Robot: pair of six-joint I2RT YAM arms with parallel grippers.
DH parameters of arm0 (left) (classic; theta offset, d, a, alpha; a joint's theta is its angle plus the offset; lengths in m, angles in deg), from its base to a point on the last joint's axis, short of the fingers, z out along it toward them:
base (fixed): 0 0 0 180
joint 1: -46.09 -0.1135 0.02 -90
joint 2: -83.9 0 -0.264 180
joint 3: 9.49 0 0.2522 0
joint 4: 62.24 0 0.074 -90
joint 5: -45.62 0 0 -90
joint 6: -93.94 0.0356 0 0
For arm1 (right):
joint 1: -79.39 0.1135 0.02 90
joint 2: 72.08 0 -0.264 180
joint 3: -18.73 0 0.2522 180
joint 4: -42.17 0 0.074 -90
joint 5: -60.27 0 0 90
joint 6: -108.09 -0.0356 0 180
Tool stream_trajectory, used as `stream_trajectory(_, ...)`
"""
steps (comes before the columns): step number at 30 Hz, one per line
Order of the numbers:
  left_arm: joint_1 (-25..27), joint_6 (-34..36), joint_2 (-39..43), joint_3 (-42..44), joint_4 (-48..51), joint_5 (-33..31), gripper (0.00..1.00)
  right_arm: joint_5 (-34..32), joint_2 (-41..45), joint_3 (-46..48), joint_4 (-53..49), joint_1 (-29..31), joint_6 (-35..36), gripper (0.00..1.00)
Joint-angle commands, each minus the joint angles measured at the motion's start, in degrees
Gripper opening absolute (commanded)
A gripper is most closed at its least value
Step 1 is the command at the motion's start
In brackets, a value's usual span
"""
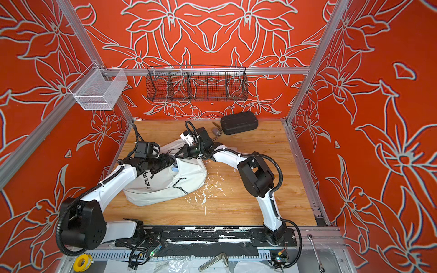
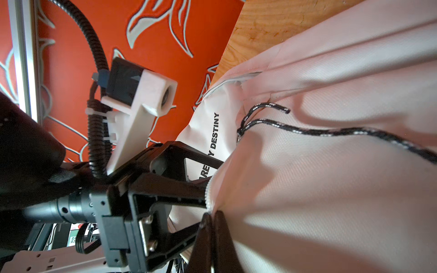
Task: Pack the student bag
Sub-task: 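Push the stapler deeper into the pocket with right while left holds the edge, then open the right gripper, release the stapler and lift out of the pocket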
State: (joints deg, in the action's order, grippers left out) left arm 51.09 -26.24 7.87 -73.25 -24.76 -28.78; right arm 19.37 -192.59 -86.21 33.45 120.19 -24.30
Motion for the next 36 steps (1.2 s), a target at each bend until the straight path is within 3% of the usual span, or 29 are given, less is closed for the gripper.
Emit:
stream_trajectory(1,0.4,-1.3,-2.0,0.2,2.3,-2.8,0.65,3.4,-0.1,-1.6,6.7,-0.3,-2.0,0.00)
stream_trajectory(6,0.4,-2.9,-6.4,-0.3,-2.1,-1.7,0.66,4.4,-0.8,-2.3,7.2,-0.3,-3.2,0.00)
stream_trajectory(9,0.4,-2.1,-9.7,-1.4,-1.8,-2.5,0.59,4.4,-0.8,-2.1,7.6,-0.3,-3.5,0.00)
stream_trajectory(17,0.4,0.0,-10.9,-3.9,0.2,0.3,0.07,1.7,-1.4,-1.9,2.8,-0.3,1.0,0.00)
stream_trajectory(21,0.4,1.4,-10.1,-5.7,2.2,3.4,0.00,-1.3,-1.3,-1.3,-3.5,-0.3,10.5,0.00)
stream_trajectory(26,0.4,2.8,-9.9,-7.3,4.5,7.4,0.00,-9.3,1.7,0.1,-12.2,0.2,28.1,0.34)
stream_trajectory(29,0.2,4.0,-10.3,-8.5,6.0,10.2,0.00,-13.9,5.7,3.8,-13.1,0.8,40.6,0.48)
stream_trajectory(33,-0.2,5.2,-11.5,-10.0,7.9,13.9,0.00,-15.3,11.4,12.7,-4.1,0.8,53.4,0.60)
stream_trajectory(36,-0.2,6.1,-11.5,-10.5,8.1,15.6,0.00,-15.2,12.3,12.8,-6.7,1.3,63.8,0.62)
